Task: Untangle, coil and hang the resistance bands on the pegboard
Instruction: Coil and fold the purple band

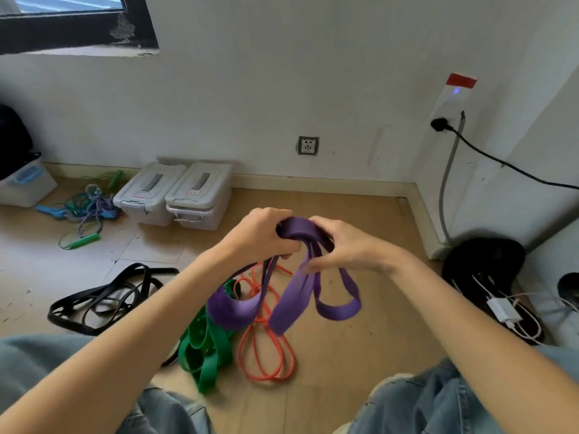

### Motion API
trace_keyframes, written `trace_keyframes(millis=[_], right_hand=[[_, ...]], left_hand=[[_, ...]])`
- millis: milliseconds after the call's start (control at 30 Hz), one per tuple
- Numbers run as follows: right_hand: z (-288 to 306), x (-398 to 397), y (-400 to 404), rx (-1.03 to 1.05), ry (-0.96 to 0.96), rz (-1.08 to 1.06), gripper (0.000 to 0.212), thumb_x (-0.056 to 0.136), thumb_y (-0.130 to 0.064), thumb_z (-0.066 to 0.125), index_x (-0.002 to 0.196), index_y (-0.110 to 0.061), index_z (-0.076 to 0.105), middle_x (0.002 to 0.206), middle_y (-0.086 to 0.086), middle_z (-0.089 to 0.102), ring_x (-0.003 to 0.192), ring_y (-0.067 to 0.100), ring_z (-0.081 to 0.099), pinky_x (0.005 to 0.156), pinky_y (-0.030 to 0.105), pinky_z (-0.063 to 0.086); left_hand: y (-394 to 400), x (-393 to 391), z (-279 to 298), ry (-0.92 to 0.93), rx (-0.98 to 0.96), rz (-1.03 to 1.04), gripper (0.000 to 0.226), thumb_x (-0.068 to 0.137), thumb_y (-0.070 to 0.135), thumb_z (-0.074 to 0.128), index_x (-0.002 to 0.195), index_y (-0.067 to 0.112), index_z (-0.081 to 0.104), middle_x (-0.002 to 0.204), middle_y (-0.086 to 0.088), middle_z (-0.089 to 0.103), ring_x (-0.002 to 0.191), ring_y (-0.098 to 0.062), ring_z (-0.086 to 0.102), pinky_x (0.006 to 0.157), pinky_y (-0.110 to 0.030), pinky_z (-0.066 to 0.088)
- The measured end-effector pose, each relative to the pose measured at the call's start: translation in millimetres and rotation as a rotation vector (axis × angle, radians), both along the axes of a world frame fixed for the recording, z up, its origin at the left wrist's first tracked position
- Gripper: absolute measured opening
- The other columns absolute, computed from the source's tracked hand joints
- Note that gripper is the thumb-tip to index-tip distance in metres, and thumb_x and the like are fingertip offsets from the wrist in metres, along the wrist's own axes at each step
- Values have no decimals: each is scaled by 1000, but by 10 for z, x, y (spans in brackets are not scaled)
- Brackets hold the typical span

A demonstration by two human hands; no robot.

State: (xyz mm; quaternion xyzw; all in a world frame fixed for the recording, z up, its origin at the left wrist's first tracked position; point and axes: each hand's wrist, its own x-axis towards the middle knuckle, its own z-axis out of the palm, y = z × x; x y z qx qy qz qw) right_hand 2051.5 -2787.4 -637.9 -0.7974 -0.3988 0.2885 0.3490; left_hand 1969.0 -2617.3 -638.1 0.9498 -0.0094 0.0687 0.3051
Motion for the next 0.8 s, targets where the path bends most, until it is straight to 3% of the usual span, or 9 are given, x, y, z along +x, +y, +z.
trace_keyframes(millis=[100,200,333,400,467,567,667,733,800], right_hand=[[3,-135,108,85,-54,-100,24,75,-9,70,92,-10,52,79,2,55,74,16,53,73,34,48],[100,-180,150,276,-54,-201,14,77,-3,63,82,-8,51,68,-1,47,63,14,43,60,26,36],[220,-111,210,345,-142,-278,12,77,-4,64,81,-10,54,67,-1,49,67,20,45,65,32,40],[205,-56,186,291,-191,-296,9,78,-6,63,82,-9,56,71,5,53,69,25,49,67,33,42],[145,3,137,105,-307,-241,8,81,-11,61,86,-8,55,76,6,55,72,24,51,66,32,40],[64,103,66,-55,-343,-180,9,86,-16,58,89,-11,51,78,4,53,68,17,48,60,26,36],[66,191,73,73,-374,-311,11,84,-16,62,82,-12,52,67,-5,49,59,7,43,52,13,32],[65,219,101,165,-387,-414,13,82,-15,64,78,-13,52,63,-8,47,58,5,42,53,10,33],[35,229,119,254,-317,-495,14,84,-15,62,76,-15,51,63,-7,47,57,5,42,52,9,34]], left_hand=[[-9,23,-28,-14,-40,-3,33,71,14,72,67,34,46,56,16,53,51,10,53,51,-5,38],[33,-31,-118,-47,-174,31,18,71,10,73,78,18,58,64,4,60,53,-2,52,54,-15,40],[69,-203,-465,-19,-275,147,26,72,8,75,93,5,60,79,-10,65,69,-19,58,67,-32,46],[100,-248,-608,-9,-330,206,14,75,4,69,84,9,59,71,-6,61,64,-9,54,62,-26,43],[148,-229,-659,-34,-290,259,19,75,2,64,73,17,53,63,4,52,56,-2,48,54,-14,36],[225,-175,-639,-58,-257,267,23,76,5,63,71,21,49,61,6,50,54,-2,45,52,-11,36],[170,-158,-675,30,-272,165,14,78,16,70,85,19,58,69,0,60,58,-4,54,57,-20,45],[115,-177,-724,112,-412,134,30,75,23,76,100,15,62,81,-8,67,72,-17,62,67,-31,50],[137,-225,-769,144,-653,127,33,74,22,76,104,20,62,85,1,70,78,-12,65,68,-21,51]])
